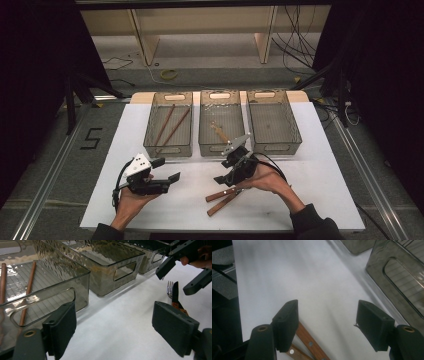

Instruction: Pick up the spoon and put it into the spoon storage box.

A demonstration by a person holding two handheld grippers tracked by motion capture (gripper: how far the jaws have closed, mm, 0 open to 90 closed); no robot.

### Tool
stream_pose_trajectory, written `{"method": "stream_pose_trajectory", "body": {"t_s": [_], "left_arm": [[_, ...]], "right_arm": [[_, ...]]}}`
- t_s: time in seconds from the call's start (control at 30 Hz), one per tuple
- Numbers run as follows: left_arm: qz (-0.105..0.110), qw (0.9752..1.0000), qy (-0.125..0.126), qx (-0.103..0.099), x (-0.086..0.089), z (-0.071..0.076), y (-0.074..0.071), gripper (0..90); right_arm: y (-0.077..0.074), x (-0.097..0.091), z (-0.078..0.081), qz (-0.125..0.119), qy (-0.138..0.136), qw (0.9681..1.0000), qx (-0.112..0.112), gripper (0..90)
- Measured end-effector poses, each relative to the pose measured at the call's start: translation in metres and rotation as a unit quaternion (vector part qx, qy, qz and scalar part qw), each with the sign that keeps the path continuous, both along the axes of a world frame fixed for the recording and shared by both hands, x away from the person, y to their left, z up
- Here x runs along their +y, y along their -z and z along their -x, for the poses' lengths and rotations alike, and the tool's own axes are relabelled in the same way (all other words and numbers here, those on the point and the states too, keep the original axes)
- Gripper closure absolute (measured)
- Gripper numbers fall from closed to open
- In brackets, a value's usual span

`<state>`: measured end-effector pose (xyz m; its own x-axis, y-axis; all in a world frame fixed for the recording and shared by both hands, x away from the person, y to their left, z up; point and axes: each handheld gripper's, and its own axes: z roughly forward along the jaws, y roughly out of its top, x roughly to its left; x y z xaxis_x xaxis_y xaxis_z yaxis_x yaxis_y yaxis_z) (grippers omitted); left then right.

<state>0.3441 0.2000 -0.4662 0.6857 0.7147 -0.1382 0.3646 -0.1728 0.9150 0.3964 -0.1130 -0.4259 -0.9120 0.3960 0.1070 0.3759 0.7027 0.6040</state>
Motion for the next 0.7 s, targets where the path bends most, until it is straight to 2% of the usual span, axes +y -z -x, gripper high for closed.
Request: {"method": "stream_pose_trajectory", "body": {"t_s": [0.37,0.7], "left_arm": [[0.001,1.0000,0.000,0.001,0.000,0.000,0.000,19.2],[0.001,1.0000,0.001,0.002,-0.001,-0.003,0.001,19.2]], "right_arm": [[0.010,0.004,0.004,0.031,-0.021,0.9993,0.001,35.2],[0.013,0.007,0.006,0.044,-0.034,0.9984,0.001,34.9]]}}
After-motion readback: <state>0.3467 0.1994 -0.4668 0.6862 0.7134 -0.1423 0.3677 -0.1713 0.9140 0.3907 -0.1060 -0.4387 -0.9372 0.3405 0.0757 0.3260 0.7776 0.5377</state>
